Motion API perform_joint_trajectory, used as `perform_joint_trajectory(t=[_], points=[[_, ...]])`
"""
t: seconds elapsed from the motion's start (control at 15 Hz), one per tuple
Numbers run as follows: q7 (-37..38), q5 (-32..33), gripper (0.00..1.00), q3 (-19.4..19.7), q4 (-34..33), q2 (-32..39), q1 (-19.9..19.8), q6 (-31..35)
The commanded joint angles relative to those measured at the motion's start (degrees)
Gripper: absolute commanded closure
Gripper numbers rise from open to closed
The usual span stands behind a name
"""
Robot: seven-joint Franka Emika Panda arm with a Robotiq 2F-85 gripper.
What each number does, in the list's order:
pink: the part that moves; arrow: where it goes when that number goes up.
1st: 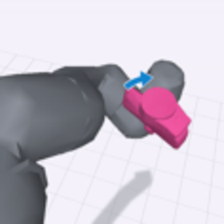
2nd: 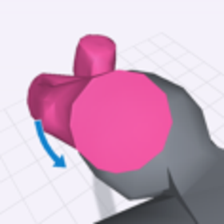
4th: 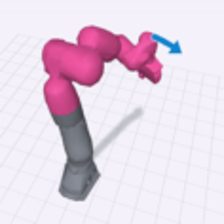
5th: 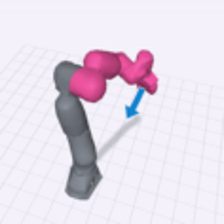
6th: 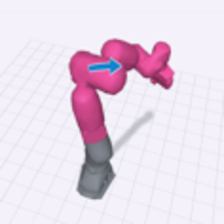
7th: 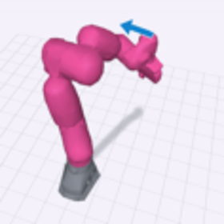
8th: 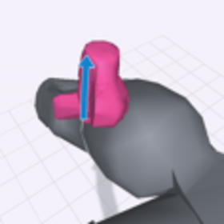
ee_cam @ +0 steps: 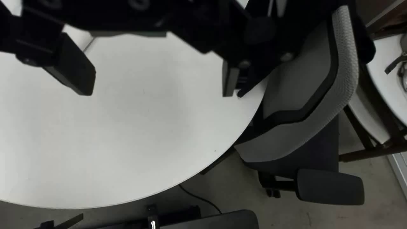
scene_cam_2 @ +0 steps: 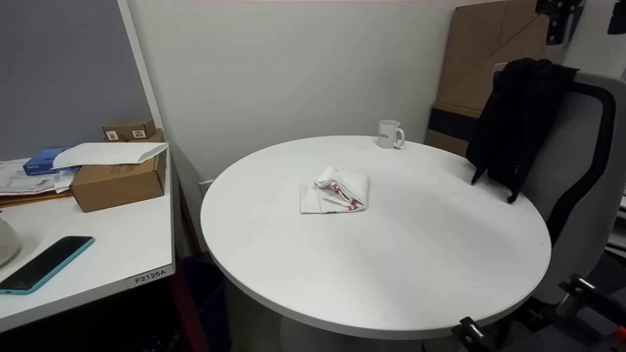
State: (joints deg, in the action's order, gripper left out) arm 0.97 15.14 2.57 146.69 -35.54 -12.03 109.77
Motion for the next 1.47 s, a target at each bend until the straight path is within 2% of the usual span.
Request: perform_joint_trajectory(t=[0.0, 0.53, 0.6, 0.8, 1.4], points=[[0.49, 0.52, 0.0, 0.9, -0.13, -0.01, 1.07, -0.28], [0.49, 0.52, 0.0, 0.89, -0.12, -0.01, 1.08, -0.28], [2.52, -0.2, 0.0, 0.48, -0.53, 0.99, 1.02, 0.47], [4.26, -1.25, 0.0, -0.17, -3.29, 5.99, 2.09, 1.81], [18.93, -5.15, 0.0, -4.69, -16.04, 30.89, 6.76, 17.07]])
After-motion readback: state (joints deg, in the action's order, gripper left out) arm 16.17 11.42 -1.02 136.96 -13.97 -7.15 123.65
